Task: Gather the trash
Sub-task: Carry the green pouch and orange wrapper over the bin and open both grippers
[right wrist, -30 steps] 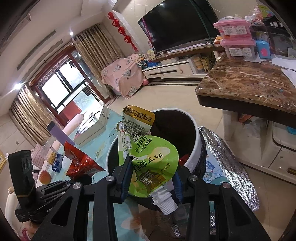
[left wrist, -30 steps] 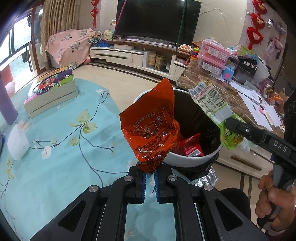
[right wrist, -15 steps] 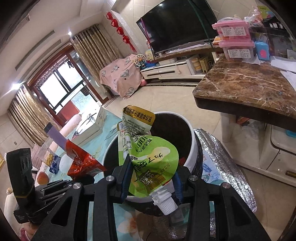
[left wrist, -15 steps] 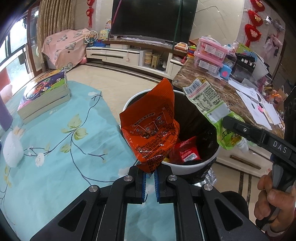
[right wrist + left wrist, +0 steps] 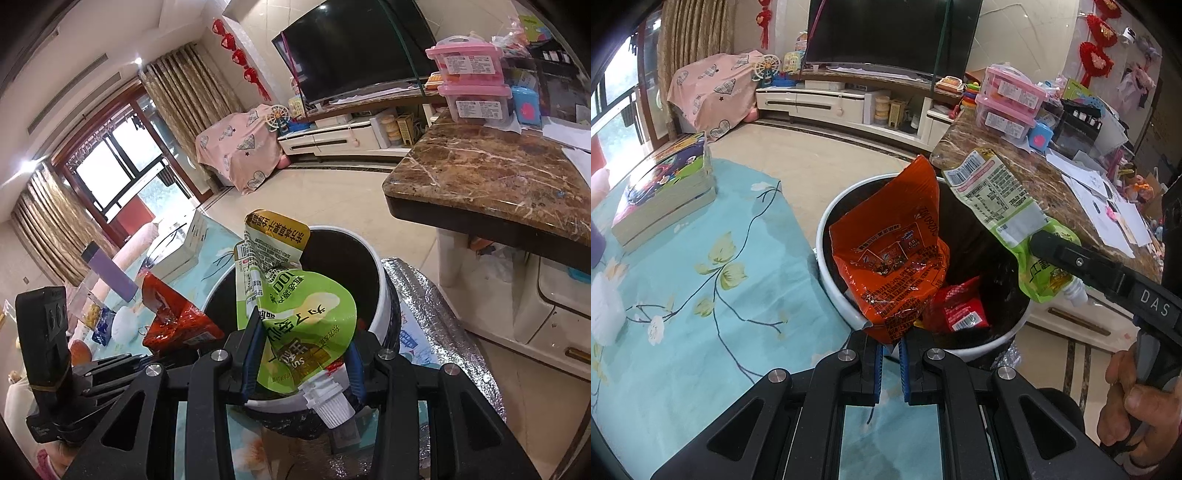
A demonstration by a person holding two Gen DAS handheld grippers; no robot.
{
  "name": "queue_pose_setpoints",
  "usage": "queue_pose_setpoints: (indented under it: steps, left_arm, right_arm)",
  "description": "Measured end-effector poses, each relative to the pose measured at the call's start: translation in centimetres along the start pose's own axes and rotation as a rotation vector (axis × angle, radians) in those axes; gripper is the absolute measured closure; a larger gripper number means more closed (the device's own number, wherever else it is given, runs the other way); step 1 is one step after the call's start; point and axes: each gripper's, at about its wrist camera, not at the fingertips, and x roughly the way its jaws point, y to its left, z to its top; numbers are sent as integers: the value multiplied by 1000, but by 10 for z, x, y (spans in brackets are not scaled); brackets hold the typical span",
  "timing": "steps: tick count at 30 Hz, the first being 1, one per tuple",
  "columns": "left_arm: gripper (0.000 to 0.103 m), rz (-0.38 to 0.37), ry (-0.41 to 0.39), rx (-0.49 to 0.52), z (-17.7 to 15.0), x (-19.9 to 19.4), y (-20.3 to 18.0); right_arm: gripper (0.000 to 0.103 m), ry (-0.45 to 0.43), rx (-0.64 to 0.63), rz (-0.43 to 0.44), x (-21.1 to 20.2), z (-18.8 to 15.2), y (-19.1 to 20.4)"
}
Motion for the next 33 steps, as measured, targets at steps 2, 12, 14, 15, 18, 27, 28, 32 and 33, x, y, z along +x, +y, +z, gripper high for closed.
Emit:
queue_pose_setpoints:
  steps: [2,12,14,15,18,27,28,32,33]
  left_arm:
    - [97,2,4,2,1,2,-1]
    - [97,8,20,8,13,14,-5]
    - [97,11,28,9,14,17,-5]
    - [97,12,35,8,15,19,-6]
    - [97,10,48,2,17,24,-5]
    - [97,18,70,1,23,34,-8]
    - [97,19,71,2,23,35,-9]
    - [97,23,76,4,25,37,-10]
    - [97,22,77,6,25,37,-10]
  right_arm:
    - [64,6,-7,-5,2,2,1]
    - [63,33,-30,-24,13,9,5]
    - [63,38,-34,-27,16,11,6]
    - [63,39,-37,-28,16,12,6]
    - [63,46,-42,-33,19,14,7]
    - [63,62,-51,-41,26,17,11]
    - [63,63,-51,-43,27,17,11]
    - [62,70,-54,-47,31,19,12]
    - [62,73,-55,-49,32,19,12]
